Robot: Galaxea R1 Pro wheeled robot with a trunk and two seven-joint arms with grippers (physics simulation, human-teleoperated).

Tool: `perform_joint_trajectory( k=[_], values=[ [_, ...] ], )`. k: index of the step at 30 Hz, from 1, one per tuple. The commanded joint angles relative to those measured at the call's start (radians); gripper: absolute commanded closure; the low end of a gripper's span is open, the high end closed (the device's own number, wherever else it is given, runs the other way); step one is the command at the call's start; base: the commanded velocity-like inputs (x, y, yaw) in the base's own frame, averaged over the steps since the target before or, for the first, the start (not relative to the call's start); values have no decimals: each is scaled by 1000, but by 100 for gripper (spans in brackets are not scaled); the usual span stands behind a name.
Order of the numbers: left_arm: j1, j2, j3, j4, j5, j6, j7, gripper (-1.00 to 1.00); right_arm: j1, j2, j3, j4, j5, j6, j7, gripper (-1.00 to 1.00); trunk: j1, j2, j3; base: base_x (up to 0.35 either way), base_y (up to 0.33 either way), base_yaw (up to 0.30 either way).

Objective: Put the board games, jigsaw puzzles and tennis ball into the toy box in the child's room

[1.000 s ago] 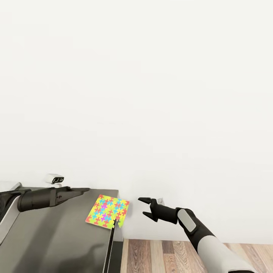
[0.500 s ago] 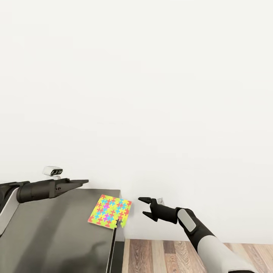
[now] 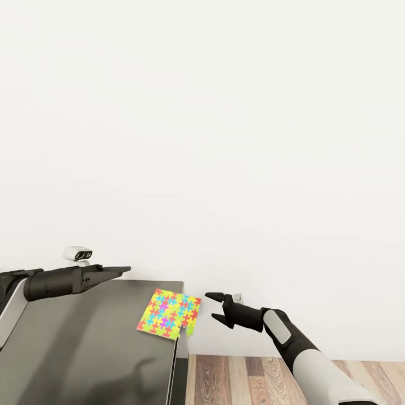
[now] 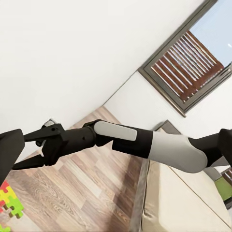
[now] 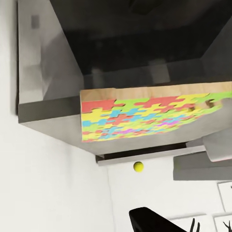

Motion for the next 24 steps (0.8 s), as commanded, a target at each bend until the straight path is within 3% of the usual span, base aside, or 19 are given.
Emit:
perform_joint_trajectory(
  k=[1,4,19,24],
  values=[
    [-1,0,0,0,3,9,-1,-100,0,-1,2,0,-2,2,2,-100,0,-1,-1,0,1,0],
    [-1,1,-1,0,3,9,-1,-100,-1,0,2,0,-2,2,2,-100,0,-1,-1,0,0,0],
    [0,0,-1,2,3,9,-1,-100,-1,-1,2,0,-2,2,3,-100,57,-106,-48,0,0,0],
    [1,0,-1,2,3,9,-1,-100,-1,-1,2,0,-2,2,3,-100,57,-106,-48,0,0,0]
  ],
)
